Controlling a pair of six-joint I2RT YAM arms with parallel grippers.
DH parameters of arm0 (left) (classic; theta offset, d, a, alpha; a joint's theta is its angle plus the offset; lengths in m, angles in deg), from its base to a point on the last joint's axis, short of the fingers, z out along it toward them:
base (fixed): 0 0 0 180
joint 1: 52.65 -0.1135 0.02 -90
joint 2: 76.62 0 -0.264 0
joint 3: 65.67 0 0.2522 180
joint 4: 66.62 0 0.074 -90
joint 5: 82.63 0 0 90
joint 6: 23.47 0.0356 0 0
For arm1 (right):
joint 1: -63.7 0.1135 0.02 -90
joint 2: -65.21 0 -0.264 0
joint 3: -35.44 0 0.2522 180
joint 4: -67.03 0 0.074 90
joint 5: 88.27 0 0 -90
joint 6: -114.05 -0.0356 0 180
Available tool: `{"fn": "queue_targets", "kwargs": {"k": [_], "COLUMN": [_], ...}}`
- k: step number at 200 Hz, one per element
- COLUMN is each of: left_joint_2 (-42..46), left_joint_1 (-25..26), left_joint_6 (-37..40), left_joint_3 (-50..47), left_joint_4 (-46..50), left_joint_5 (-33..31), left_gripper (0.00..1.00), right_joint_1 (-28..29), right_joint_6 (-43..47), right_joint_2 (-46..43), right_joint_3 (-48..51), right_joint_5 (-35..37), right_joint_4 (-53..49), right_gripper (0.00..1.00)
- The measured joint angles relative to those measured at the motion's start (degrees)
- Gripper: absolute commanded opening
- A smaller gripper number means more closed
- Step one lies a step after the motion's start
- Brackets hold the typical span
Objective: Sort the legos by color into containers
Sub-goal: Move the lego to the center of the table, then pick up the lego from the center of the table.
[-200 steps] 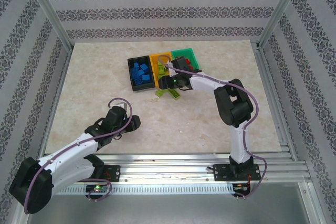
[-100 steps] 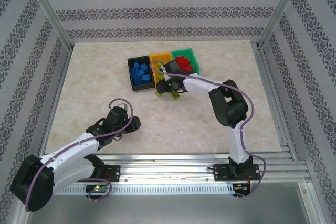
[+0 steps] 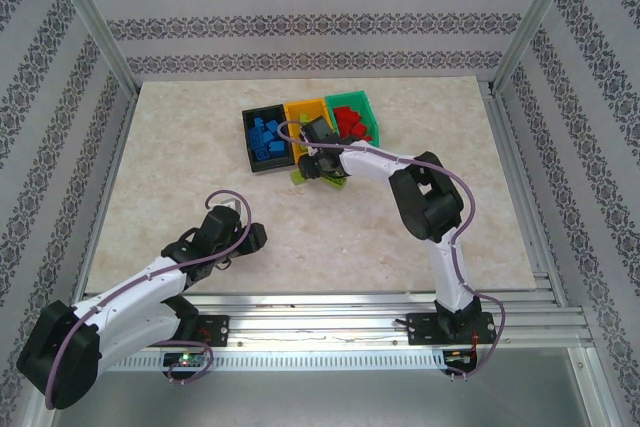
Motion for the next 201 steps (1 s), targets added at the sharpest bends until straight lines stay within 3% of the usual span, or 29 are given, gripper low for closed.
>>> {"fn": "queue_targets", "kwargs": {"k": [70,103,201], "left_joint_2": [-1.55,-2.10,-3.02], "left_joint_1": [0.00,0.00,0.00], "left_joint_6": [-0.17,-0.17,-0.22], "left_joint_3": [0.00,0.00,0.02], "left_joint_4": [-0.66,-1.05,-1.95], "left_joint_5": [0.04,0.26,1.31], "left_gripper": [0.57,0.57,0.57], "right_joint_1": [2.91,4.50,3.98], "right_joint_6": [-0.09,-0.59,-0.72], "right_joint_2": [-9.64,-14.19,-14.95], "right_joint_3": [13.51,18.82,19.10], "right_joint_5": [-1.33,-2.34,-2.84], "right_joint_4": [1.22,-0.28,-1.31], "right_gripper": [0.40,0.45,0.51]}}
